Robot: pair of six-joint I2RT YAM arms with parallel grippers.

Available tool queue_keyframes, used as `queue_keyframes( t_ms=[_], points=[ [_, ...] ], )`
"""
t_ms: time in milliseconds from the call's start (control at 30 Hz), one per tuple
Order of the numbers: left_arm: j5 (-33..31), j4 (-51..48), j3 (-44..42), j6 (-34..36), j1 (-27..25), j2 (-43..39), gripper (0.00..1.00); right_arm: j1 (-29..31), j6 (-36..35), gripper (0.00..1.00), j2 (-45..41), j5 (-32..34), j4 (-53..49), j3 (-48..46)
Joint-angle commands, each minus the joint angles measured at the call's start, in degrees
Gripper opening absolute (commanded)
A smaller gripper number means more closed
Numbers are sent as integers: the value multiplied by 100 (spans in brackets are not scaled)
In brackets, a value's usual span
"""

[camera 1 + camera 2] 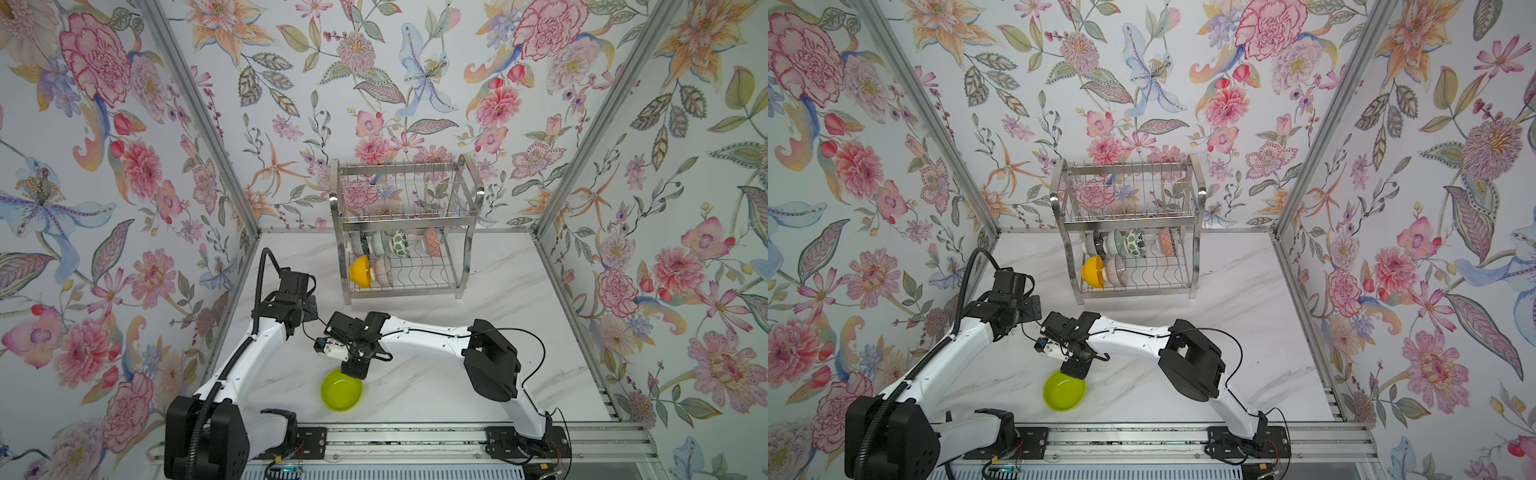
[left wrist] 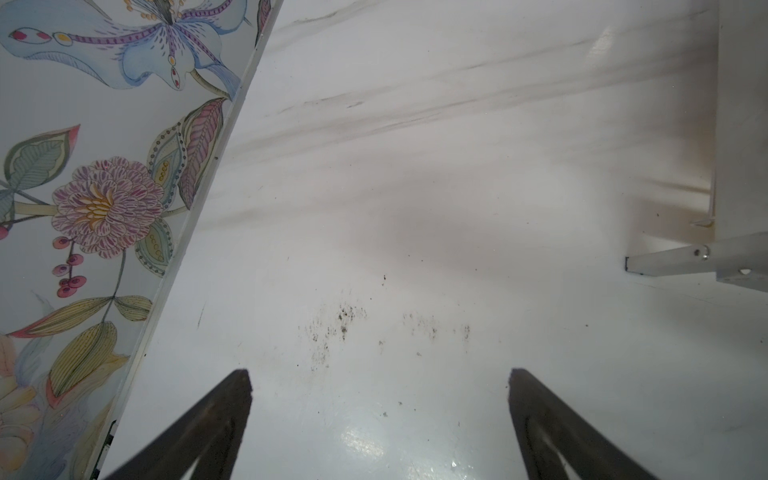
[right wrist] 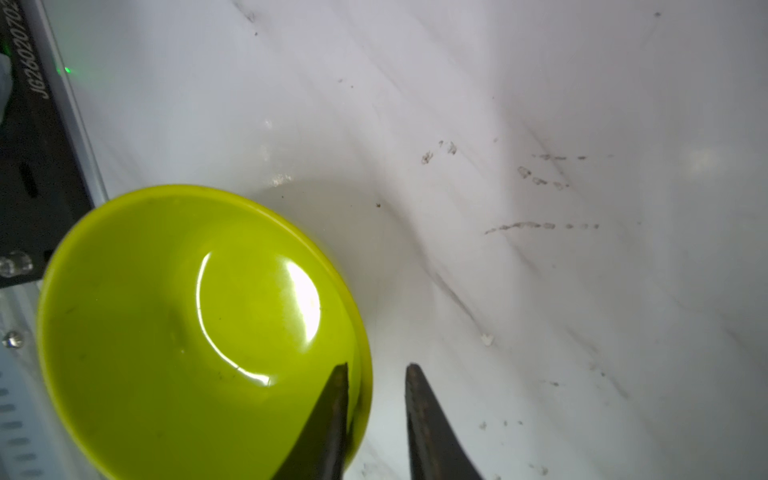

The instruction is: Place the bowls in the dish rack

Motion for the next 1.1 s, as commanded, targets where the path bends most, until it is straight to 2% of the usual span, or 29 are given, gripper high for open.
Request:
queue_keyframes(
  t_ms=[0,167,467,767,1067],
  points=[
    [-20,-84,118,-21,58,34,99,-7,44,19,159,-77,-219,148],
    [23,-84,118,-4,64,60,99,-83,135,13,138,-192,-218,112],
    [29,-84,111,0,63,87,99,-219,194,8,19,-248,-110,-51],
    [110,-84,126,18,64,108,99,-694,403,6,-515,-122,274,-783],
    [198,-65,109,33,60,105,99,-1431,427,6,-960,28,478,-1342]
  ],
)
